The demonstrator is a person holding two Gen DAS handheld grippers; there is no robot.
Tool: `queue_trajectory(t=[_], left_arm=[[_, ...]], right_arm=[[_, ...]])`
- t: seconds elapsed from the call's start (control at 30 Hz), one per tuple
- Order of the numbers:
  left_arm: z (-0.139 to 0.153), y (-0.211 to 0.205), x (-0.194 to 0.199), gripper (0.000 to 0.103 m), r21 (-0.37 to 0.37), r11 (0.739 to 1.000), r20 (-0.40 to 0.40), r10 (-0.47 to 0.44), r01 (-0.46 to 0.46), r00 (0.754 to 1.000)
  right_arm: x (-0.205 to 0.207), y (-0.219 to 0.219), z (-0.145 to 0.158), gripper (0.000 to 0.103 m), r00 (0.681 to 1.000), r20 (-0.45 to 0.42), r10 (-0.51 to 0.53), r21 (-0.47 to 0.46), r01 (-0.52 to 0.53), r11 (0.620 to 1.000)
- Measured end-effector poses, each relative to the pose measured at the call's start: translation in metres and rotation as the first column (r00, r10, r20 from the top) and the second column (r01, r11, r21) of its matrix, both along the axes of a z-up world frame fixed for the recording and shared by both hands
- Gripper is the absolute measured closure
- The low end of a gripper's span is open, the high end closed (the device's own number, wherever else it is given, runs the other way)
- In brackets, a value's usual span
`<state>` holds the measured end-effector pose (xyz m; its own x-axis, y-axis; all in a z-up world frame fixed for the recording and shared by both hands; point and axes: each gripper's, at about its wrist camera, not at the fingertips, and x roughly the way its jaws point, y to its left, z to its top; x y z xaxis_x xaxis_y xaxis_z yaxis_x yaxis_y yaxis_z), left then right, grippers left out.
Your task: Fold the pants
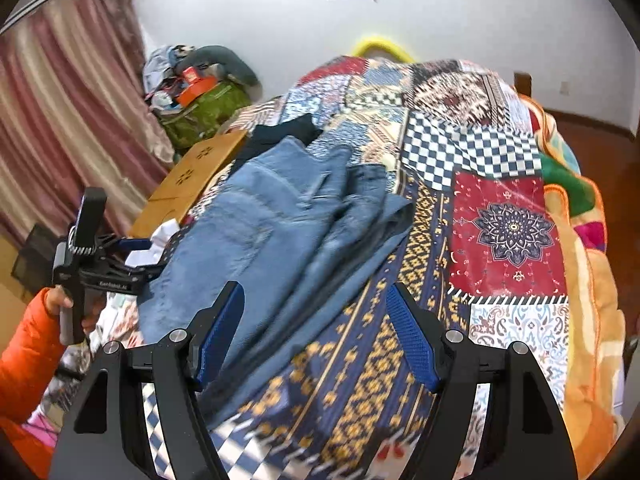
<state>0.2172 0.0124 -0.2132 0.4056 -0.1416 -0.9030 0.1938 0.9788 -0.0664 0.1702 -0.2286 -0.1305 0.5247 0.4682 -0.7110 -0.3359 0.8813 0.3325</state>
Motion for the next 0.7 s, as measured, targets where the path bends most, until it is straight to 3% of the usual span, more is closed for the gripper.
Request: queue_trajectory(t=[0.1,0.23,0.33,0.43,0.5,0.57,0.7], left_arm=[[0.000,-0.012,-0.012,0.005,-0.088,0.996,-0.012,-0.005,0.004,1.000],[0.011,-0.030,-0.023,0.007,-0.052,0.998,0.057,-0.026,0.029,0.998],[0.026,-0.029,-0.031,0.020,-0.013,0.999,0.142,-0.040,0.042,0.989],[0.037,-0.023,-0.040,0.034,-0.020,0.999,0.169,-0.045,0.049,0.985],[0.038,-0.020,-0.043,0.042,-0.059,0.996,0.158,-0.055,0.065,0.986],[0.036,-0.021,-0.049,0.046,-0.104,0.990,0.145,-0.081,0.096,0.986],[0.018,-0.034,-0.051,0.055,-0.108,0.985,0.096,-0.124,0.134,0.988]], right_arm=[[-0.012,0.005,0.001,0.031,1.000,0.000,0.018,-0.007,-0.018,1.000],[-0.021,0.009,-0.008,0.031,0.999,-0.024,0.025,-0.023,-0.025,0.999],[-0.027,0.011,-0.018,0.032,0.999,-0.048,0.014,-0.023,-0.016,1.000],[-0.032,0.011,-0.026,0.034,0.998,-0.063,0.004,-0.019,-0.005,1.000],[-0.034,0.013,-0.032,0.035,0.998,-0.069,-0.002,-0.019,0.000,1.000],[-0.035,0.016,-0.037,0.045,0.997,-0.074,0.000,-0.012,-0.001,1.000],[-0.032,0.020,-0.042,0.054,0.997,-0.076,0.000,0.004,0.001,1.000]])
